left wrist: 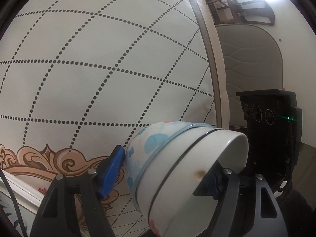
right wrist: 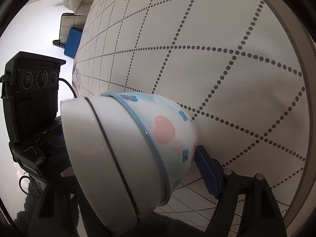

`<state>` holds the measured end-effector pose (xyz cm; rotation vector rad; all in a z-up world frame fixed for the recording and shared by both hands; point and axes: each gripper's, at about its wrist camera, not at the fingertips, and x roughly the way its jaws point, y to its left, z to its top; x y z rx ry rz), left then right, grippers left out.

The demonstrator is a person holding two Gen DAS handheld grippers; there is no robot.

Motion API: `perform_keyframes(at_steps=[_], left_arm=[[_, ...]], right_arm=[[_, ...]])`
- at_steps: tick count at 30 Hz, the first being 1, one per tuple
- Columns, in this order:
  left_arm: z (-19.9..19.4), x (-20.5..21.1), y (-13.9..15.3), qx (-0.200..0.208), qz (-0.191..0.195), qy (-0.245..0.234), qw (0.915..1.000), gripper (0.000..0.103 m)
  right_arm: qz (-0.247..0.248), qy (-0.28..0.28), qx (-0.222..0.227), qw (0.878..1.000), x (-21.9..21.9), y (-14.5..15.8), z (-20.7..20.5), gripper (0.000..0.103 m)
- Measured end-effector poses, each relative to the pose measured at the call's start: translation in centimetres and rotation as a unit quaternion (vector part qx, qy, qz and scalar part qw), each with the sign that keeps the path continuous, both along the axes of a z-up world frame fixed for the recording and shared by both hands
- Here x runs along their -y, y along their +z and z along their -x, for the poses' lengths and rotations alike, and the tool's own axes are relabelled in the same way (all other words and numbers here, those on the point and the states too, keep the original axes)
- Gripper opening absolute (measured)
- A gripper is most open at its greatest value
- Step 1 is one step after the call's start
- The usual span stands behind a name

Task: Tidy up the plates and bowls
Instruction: 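Lift the bowl stack with both grippers toward the plate stack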

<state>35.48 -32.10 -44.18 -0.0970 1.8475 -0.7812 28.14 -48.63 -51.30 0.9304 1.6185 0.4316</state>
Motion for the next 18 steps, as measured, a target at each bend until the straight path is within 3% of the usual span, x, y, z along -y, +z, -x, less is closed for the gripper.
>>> perform_keyframes(at_steps=[18], left_arm=[[0.0, 0.1, 1.4, 0.036, -0.024, 0.014, 0.9990, 0.071]], right_arm=[[0.013, 0.007, 0.007, 1.000, -0.1, 1.8, 0.0, 0.077]])
